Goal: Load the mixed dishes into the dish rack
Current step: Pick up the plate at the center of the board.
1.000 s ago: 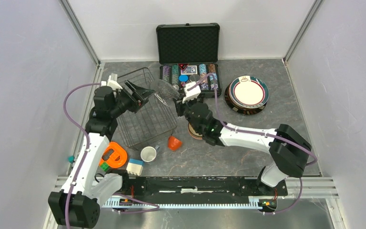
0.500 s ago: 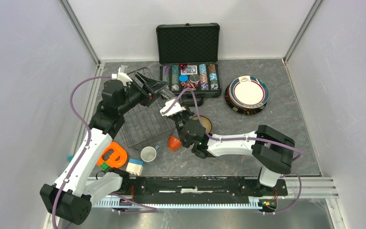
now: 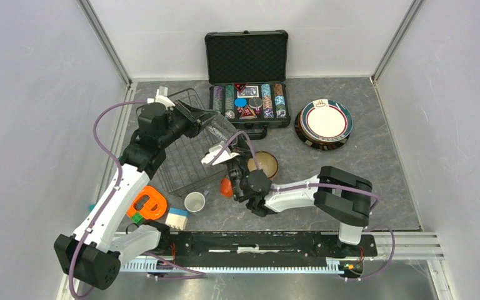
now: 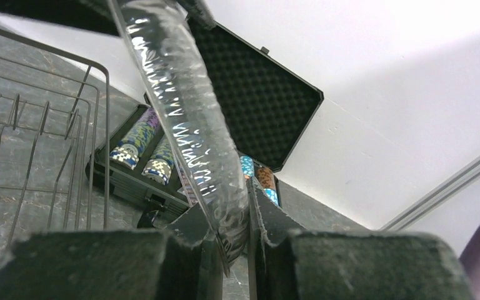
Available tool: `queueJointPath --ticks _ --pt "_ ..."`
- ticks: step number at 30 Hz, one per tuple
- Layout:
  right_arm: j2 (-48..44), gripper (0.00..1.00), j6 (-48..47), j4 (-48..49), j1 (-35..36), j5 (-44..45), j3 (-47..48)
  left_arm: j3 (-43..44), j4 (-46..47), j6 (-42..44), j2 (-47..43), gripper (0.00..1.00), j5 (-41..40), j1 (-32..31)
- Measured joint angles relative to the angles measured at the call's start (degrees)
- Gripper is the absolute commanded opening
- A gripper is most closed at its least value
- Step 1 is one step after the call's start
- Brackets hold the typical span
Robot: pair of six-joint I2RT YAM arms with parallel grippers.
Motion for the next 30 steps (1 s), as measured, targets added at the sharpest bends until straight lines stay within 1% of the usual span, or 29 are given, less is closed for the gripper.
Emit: queueJointPath --ticks 1,2,3,5,6,9,11,13,16,22,24,30 --pt "0.13 0.00 -0.48 0.22 0.15 0.11 -0.04 0.09 -0.04 -0.24 0.00 0.08 -0.09 -0.02" --pt "0.39 0.03 -0.87 0.33 0.37 0.22 -0.07 0.24 0.04 -0.70 0.00 0.03 -0.22 -0.04" --pt "0.59 0.13 -1.07 0.59 0.52 0.31 -0.07 0.37 0.02 -0.94 0.00 0.02 -0.28 -0.13" --pt "0.74 0.51 -1.40 1.14 0.66 0.68 -0.07 0.37 -0.09 -1.25 0.00 0.02 -0.39 -0.28" --pt "0.74 0.58 -1.73 1.16 0.70 0.57 -0.07 0.37 0.04 -1.44 0.00 0.02 -0.20 -0.28" --pt "0.70 0.69 -1.33 -0.24 1.25 0.42 -0.81 0.50 0.48 -0.76 -0.24 0.02 0.02 -0.76" --pt "-0.15 0.81 0.90 -1.90 1.49 -0.17 -1.53 0.48 0.13 0.13 -0.13 0.02 -0.94 -0.70" --pt "-2.25 0.89 4.22 -4.68 1.64 -1.33 -2.91 0.46 -0.17 1.18 -0.07 0.02 -1.75 -0.57" --pt "-5.40 0.95 9.20 -8.92 1.62 -2.56 -4.15 0.46 -0.11 2.38 -0.07 0.02 -2.69 -0.48" --pt "-12.63 0.96 20.50 -21.49 1.62 -7.26 -7.02 0.68 -1.29 6.40 -0.07 0.02 -2.95 0.76" --pt "-15.13 0.96 24.00 -25.33 1.64 -8.96 -8.04 1.01 -2.34 9.16 -0.07 0.02 -3.56 2.80" --pt "-22.01 0.97 32.39 -33.38 1.42 -13.38 -9.18 1.42 -5.95 16.06 0.92 0.02 -3.74 13.09"
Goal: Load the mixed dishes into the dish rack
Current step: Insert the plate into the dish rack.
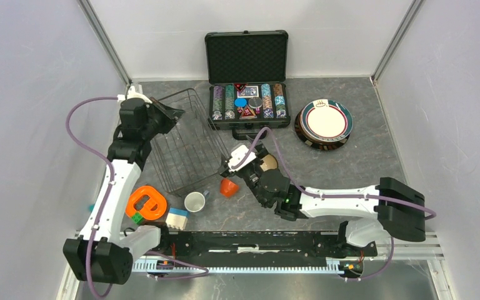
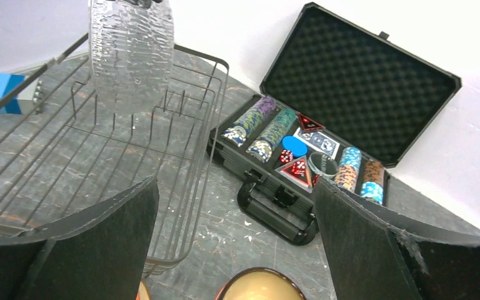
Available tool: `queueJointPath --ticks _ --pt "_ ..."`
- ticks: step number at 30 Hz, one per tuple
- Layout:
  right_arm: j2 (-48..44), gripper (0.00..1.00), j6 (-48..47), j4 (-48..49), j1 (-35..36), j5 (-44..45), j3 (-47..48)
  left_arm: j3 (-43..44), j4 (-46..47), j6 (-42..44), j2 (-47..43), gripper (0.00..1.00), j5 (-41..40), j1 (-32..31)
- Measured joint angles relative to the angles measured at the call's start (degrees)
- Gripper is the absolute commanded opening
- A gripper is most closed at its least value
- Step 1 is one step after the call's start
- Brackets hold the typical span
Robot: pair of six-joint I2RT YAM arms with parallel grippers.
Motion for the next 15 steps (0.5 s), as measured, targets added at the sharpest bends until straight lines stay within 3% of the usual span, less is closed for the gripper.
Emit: queueJointPath --ticks 9,15 --pt "-7.19 0.97 9.18 -10.03 -4.35 -6.08 -2.10 5.33 -5.62 10.27 6.27 0.02 4.00 15.10" --pt "-11.87 0.98 15.32 -15.26 -9.70 -11.41 -3.02 5.84 -6.23 13.07 10.27 0.02 6.51 20.11"
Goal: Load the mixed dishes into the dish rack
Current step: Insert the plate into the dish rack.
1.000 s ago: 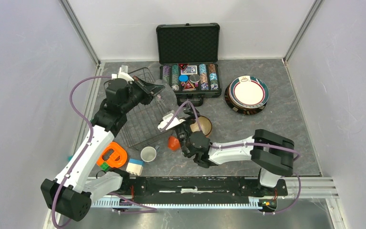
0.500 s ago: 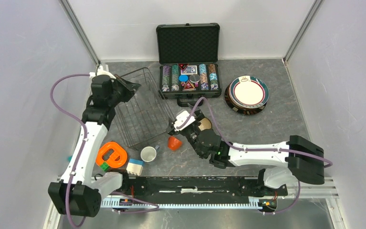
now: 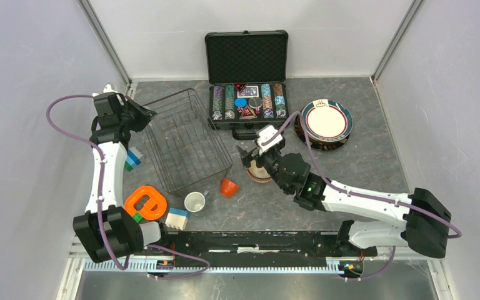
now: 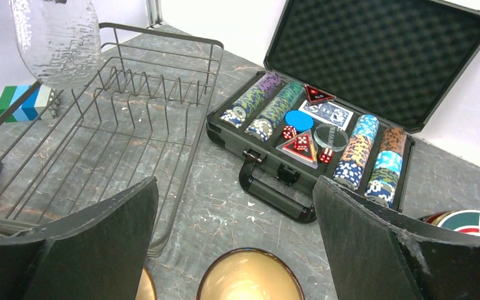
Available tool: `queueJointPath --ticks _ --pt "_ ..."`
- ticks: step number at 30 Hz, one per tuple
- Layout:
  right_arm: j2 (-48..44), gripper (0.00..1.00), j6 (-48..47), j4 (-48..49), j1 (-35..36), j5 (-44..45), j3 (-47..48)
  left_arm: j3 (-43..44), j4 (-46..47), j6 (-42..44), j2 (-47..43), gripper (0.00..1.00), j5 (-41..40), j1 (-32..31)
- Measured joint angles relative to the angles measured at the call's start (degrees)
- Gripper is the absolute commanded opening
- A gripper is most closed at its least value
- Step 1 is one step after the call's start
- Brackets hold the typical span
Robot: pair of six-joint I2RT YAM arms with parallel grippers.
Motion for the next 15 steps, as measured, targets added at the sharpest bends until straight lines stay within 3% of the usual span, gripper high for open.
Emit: queueJointPath --ticks 7,15 --pt "-2.58 0.98 5.53 -3.61 -4.96 -3.91 -1.07 -0.13 1.49 1.64 1.79 0.02 2.67 0.70" --pt "-2.60 0.98 8.39 -6.25 -6.03 -5.84 -1.81 -2.19 4.33 5.27 0.96 0.02 -0.02 0.70"
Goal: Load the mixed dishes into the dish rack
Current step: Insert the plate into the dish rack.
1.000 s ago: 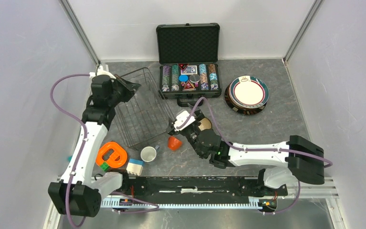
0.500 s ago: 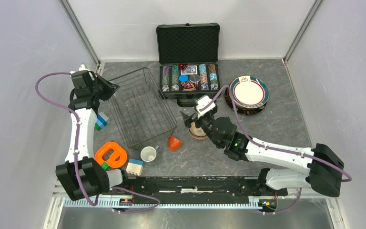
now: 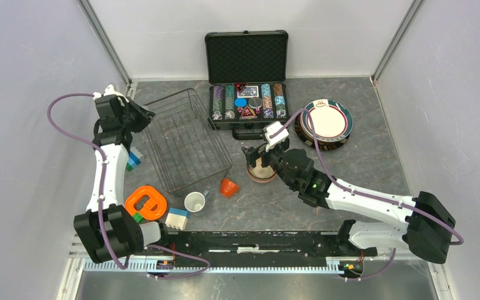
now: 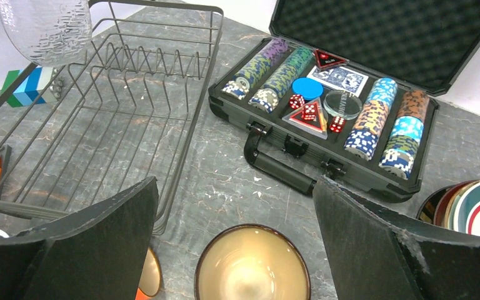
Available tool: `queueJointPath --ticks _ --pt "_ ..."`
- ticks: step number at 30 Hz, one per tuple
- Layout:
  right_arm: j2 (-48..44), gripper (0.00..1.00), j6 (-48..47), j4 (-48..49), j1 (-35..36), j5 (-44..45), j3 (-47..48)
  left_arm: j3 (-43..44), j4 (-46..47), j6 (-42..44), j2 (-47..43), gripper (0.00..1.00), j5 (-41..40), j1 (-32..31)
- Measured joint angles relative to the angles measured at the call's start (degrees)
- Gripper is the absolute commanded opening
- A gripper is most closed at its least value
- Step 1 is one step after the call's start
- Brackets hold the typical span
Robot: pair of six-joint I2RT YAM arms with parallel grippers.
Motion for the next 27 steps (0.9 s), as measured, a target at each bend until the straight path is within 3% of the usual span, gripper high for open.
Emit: queueJointPath --ticks 12,19,27 --pt "0.00 0.98 1.66 -0.50 -0.48 -1.92 0.00 -13.81 15.04 -1.22 -1.18 0.03 -3.15 0.11" --pt "0.00 0.98 2.10 -0.94 -0.57 -1.97 0.00 -16.11 19.80 -1.44 -0.68 0.25 -5.27 0.11" --pt "0.00 0.98 2.27 -1.92 -0.63 -2.36 0.00 -16.13 20.02 -0.55 -0.70 0.38 -5.66 0.11"
